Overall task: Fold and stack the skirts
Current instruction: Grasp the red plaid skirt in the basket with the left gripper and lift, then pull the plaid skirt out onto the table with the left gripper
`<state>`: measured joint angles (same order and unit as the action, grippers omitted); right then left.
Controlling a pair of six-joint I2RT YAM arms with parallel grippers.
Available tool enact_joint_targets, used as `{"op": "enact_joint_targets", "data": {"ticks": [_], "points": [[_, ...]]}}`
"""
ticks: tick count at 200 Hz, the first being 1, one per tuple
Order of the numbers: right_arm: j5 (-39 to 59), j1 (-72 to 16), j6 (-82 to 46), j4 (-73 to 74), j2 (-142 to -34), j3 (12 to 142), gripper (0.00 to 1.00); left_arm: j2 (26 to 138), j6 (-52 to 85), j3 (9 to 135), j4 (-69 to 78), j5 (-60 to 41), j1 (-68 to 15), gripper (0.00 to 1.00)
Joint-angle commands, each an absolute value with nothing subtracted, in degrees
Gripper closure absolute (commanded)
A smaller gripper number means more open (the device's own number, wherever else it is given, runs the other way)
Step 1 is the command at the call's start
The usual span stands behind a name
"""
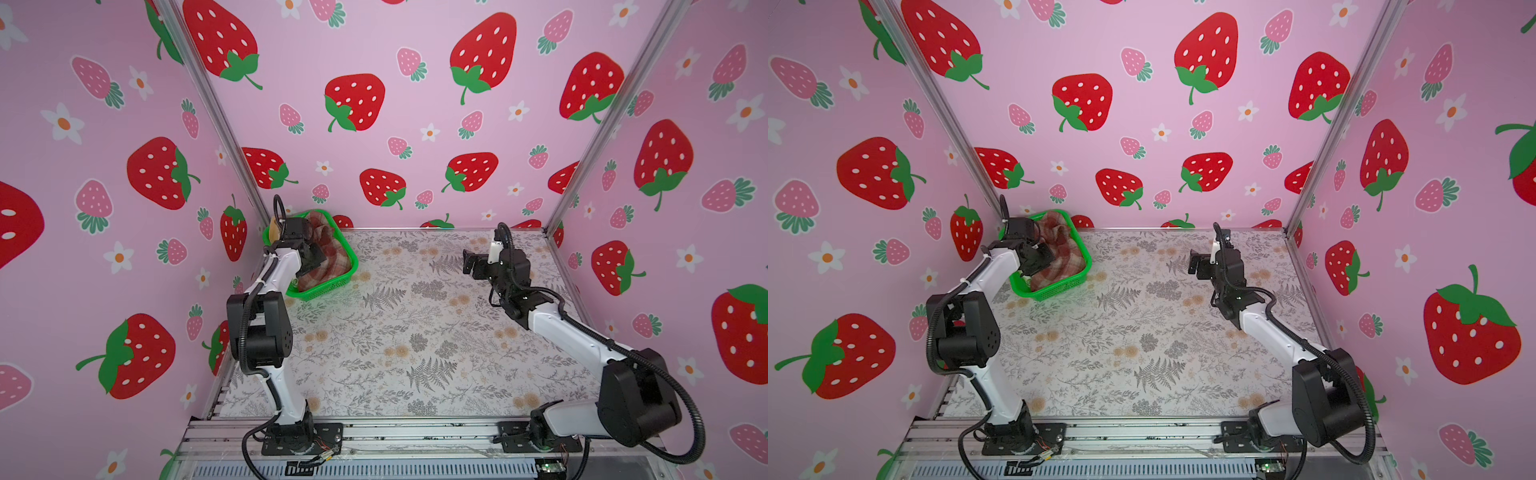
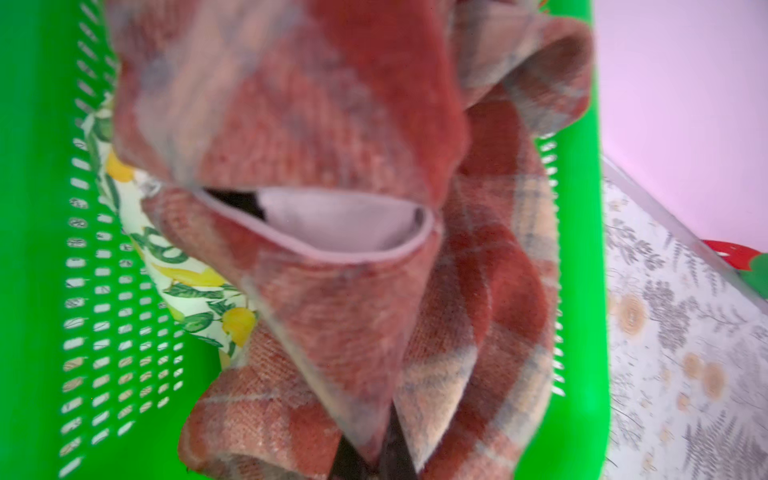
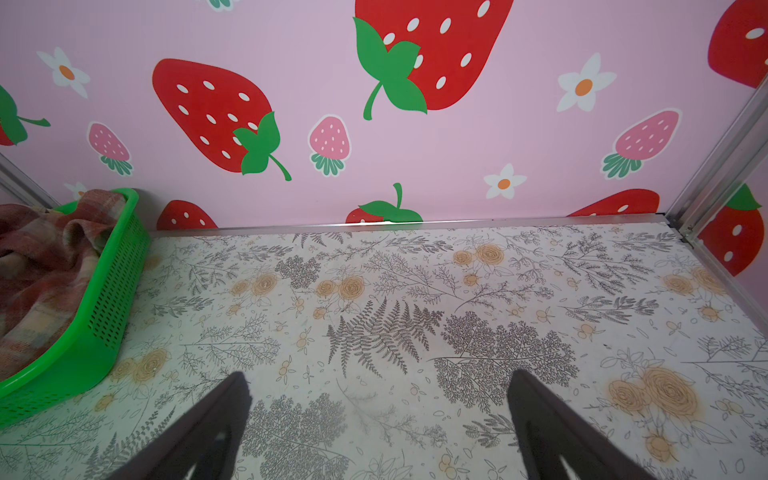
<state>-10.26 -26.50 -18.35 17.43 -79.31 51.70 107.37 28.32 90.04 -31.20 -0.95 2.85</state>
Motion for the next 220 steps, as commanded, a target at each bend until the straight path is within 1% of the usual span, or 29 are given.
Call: {"op": "enact_joint_targets", "data": {"ticks": [1, 47, 98, 116, 134, 180, 220], "points": [[-10.7, -26.7, -19.4, 17.4, -77.3, 53.1, 0.00, 101.9, 28.3, 95.2, -33.2, -5.0, 0.3, 1.00], [-13.1, -26.2, -20.7, 16.7, -76.7, 55.7, 0.00, 96.5, 27.1, 103.4, -37.4, -7.5, -6.3, 1.00], [-17.4, -23.6, -20.3, 15.6, -72.9, 58.3, 0.00, 93.8, 25.5, 113.6, -41.5, -7.5, -18.0, 1.00], [-18.8, -22.2, -20.3, 15.4, -70.6, 57.9, 0.00, 93.8, 25.5, 114.3, -41.6, -7.1, -22.4, 1.00], [-19.0, -20.3, -20.2, 14.8, -68.8, 57.5, 0.00, 94.0, 26.6, 112.4, -39.8, -7.1, -26.5, 1.00], [-15.8, -13.7, -23.8, 11.9, -67.1, 55.1, 0.00, 98.7, 30.8, 104.8, -30.7, -6.6, -36.9, 1.00], [-15.8, -9.9, -26.2, 11.5, -67.3, 52.1, 0.00, 109.5, 34.0, 106.8, -27.2, -6.7, -44.3, 1.00]]}}
